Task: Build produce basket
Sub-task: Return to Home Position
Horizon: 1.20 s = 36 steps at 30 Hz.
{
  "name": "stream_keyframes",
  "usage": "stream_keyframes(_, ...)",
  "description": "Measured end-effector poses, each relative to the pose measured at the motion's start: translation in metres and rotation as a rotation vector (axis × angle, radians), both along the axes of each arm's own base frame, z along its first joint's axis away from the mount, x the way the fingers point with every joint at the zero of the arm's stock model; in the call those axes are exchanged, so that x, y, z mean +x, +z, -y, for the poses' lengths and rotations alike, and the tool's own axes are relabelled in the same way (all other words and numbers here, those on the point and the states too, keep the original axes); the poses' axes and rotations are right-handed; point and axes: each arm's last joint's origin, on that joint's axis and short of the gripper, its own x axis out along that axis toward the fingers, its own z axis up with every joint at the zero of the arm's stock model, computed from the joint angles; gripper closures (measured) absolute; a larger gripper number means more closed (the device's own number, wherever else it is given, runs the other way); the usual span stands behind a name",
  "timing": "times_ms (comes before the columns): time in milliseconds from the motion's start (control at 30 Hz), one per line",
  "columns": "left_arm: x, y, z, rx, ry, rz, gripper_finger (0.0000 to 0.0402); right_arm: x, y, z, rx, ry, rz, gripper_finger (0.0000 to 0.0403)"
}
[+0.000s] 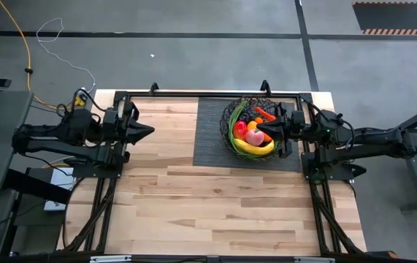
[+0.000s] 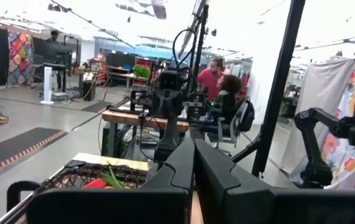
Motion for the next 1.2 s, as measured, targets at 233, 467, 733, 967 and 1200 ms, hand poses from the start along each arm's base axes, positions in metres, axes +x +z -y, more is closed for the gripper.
stream_keyframes(233,-0.017,0.006,0.001,0.015,0.007,0.062,0.0401,0.001,-0.002,0.0,0.003,0.0,-0.026,0.0402)
stream_keyframes(467,-0.028,0.002,0.002,0.005,0.007,0.026,0.0401,0.001,-0.003,0.0,0.003,0.0,-0.031,0.0402)
stream_keyframes(733,-0.021,-0.021,0.001,-0.009,-0.001,0.031,0.0401,0.001,-0.003,0.0,0.003,0.0,-0.031,0.0402)
stream_keyframes(967,-0.017,-0.051,0.001,-0.057,-0.008,0.075,0.0401,0.001,-0.003,0.0,0.038,0.008,-0.035,0.0402)
stream_keyframes(1200,-0.024,-0.06,0.001,-0.062,0.01,0.086,0.0401,0.001,-0.004,0.0,0.04,0.008,-0.037,0.0402)
